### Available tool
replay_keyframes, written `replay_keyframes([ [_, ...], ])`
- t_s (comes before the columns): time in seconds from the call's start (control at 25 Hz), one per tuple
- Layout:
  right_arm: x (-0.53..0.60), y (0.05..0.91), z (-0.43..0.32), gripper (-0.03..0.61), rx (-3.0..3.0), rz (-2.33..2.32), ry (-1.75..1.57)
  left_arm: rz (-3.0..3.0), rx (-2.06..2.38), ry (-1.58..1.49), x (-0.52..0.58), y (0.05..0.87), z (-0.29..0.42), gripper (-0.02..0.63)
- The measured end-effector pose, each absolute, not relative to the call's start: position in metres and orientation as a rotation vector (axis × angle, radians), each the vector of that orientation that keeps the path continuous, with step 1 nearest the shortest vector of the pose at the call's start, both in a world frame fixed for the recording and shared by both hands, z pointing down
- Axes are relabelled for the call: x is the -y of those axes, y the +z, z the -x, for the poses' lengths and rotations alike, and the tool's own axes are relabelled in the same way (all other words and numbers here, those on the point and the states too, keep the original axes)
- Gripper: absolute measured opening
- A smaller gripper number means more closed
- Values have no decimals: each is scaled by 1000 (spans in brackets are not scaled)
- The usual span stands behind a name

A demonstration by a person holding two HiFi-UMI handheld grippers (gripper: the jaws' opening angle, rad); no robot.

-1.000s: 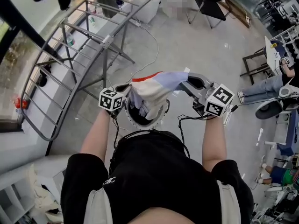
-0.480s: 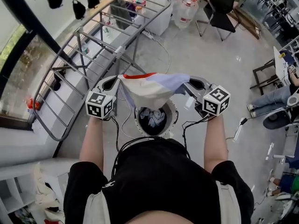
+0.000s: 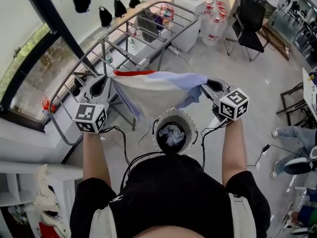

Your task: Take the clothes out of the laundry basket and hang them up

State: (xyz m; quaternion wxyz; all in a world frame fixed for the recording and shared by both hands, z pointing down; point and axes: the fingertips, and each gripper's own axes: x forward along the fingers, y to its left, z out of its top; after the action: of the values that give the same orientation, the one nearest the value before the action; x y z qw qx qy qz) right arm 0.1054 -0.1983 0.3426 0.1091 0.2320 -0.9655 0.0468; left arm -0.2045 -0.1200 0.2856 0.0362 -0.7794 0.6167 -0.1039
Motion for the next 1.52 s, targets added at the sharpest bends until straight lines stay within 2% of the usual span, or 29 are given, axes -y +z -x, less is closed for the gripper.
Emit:
replay_keyframes([
  [0.28,189,317,-64,34,2912,-517,41,2126,-2051,-424,48,259,232,18],
  [1.0,107,292,185,34,2987,121,-83,1510,-2574,-506,-178,238,381,18],
  [1.52,86,291,316,34,2941,19,-308,1206,-2726,-683,-252,257,462,18],
])
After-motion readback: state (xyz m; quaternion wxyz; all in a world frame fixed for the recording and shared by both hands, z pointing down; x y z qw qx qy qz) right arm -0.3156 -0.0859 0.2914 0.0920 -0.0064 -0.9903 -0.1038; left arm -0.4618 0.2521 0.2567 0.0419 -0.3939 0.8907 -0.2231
